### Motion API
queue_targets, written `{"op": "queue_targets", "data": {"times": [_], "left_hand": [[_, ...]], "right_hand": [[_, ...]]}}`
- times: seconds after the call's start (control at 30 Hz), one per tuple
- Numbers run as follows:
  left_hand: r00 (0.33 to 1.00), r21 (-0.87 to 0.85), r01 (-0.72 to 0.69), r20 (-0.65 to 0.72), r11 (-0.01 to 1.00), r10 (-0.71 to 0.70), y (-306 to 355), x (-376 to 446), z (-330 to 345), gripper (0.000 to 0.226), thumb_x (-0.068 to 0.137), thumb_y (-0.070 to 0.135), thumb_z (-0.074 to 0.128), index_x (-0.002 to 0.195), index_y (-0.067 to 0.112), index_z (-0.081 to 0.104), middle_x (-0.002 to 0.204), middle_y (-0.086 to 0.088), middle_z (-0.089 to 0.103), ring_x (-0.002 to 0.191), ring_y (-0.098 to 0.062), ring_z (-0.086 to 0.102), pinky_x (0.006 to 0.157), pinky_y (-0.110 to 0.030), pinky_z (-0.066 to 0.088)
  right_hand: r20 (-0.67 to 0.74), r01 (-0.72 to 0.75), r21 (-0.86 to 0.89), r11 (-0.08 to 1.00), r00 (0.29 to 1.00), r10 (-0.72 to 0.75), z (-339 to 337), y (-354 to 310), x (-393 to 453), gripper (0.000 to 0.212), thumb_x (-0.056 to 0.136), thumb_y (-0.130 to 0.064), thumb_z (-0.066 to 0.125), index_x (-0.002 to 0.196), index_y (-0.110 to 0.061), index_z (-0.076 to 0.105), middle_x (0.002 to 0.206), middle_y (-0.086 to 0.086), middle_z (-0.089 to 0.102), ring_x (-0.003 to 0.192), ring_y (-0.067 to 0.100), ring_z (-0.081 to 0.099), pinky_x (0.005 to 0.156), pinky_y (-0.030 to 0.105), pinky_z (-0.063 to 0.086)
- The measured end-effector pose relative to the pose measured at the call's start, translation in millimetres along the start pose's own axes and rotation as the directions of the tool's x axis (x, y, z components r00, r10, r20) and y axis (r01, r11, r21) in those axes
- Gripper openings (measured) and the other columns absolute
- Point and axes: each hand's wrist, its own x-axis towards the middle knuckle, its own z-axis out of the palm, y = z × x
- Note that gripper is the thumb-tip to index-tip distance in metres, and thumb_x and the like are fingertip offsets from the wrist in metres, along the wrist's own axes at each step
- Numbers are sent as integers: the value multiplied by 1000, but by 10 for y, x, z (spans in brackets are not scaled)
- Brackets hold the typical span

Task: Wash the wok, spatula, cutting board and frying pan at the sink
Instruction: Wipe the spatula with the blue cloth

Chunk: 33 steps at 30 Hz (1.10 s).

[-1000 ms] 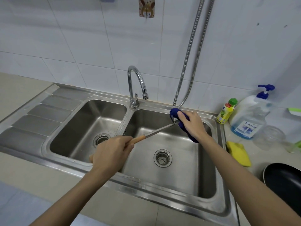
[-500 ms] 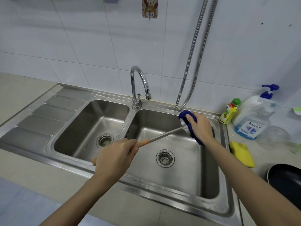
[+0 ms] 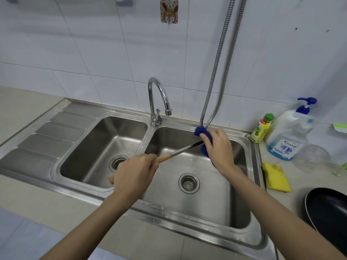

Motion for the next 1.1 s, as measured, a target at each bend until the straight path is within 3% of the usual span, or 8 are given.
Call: {"op": "queue_targets", "data": {"times": [0.07, 0.23, 0.43, 0.6, 0.77, 0.87, 0.93, 1.1], "left_hand": [[1000, 1, 7, 19, 1000, -7, -1, -5, 7, 22, 97, 41, 45, 94, 27, 62, 80, 9, 61, 77, -12, 58, 49, -22, 30], [1000, -37, 4, 7, 999, -4, -19, -65, -13, 20, 96, 43, 48, 96, 29, 63, 80, 10, 62, 76, -10, 58, 50, -21, 33], [998, -29, 47, 46, 998, -46, 99, 13, 47, 22, 96, 41, 47, 96, 27, 64, 75, 9, 61, 73, -13, 57, 47, -20, 24], [1000, -61, 24, 7, 998, -24, 8, -41, 28, 17, 94, 41, 53, 95, 29, 66, 72, 10, 61, 66, -10, 58, 51, -23, 38], [998, -38, 22, 53, 999, -20, 47, -59, 99, 25, 95, 44, 49, 99, 27, 67, 73, 9, 63, 66, -10, 60, 48, -19, 37], [999, -65, -2, 45, 998, 5, 42, -106, 62, 21, 95, 43, 51, 100, 30, 67, 74, 11, 64, 64, -7, 57, 46, -16, 26], [1000, -46, -22, 21, 999, 23, 43, -69, 50, 20, 94, 43, 52, 101, 31, 67, 75, 11, 64, 66, -9, 58, 47, -17, 30], [992, -77, 31, 122, 997, -21, 116, 94, 223, 20, 94, 43, 51, 101, 29, 65, 76, 9, 65, 71, -12, 61, 57, -29, 46]], "right_hand": [[2, 36, -27, 999, 999, -36, 43, -13, -12, 29, 96, -33, 51, 110, -12, 65, 97, 6, 58, 89, 19, 52, 73, 33, 45], [32, -332, -55, 942, 942, 334, 33, 324, 180, 36, 96, -38, 45, 109, -11, 66, 100, 13, 61, 93, 32, 59, 73, 34, 41], [2, -92, -11, 996, 996, 92, 54, -78, -38, 30, 96, -35, 49, 111, -13, 64, 102, 6, 57, 92, 21, 53, 73, 29, 39], [55, -411, -12, 911, 910, 411, 58, 277, 120, 36, 96, -38, 44, 105, -11, 65, 104, 13, 60, 96, 33, 59, 76, 36, 44], [91, -239, -21, 971, 967, 240, 96, 81, -91, 34, 97, -37, 47, 113, -12, 63, 107, 6, 57, 94, 22, 56, 76, 29, 41], [75, -351, -72, 934, 931, 356, 43, 260, -14, 36, 97, -39, 46, 110, -11, 64, 107, 11, 59, 96, 28, 57, 72, 30, 38], [92, -391, -83, 917, 913, 398, 15, 321, -5, 36, 97, -39, 46, 110, -11, 64, 106, 12, 59, 96, 30, 58, 72, 31, 38], [101, -22, -100, 995, 994, 32, 114, -130, -221, 35, 92, -42, 53, 107, -13, 66, 100, 4, 55, 90, 18, 52, 70, 28, 42]]}}
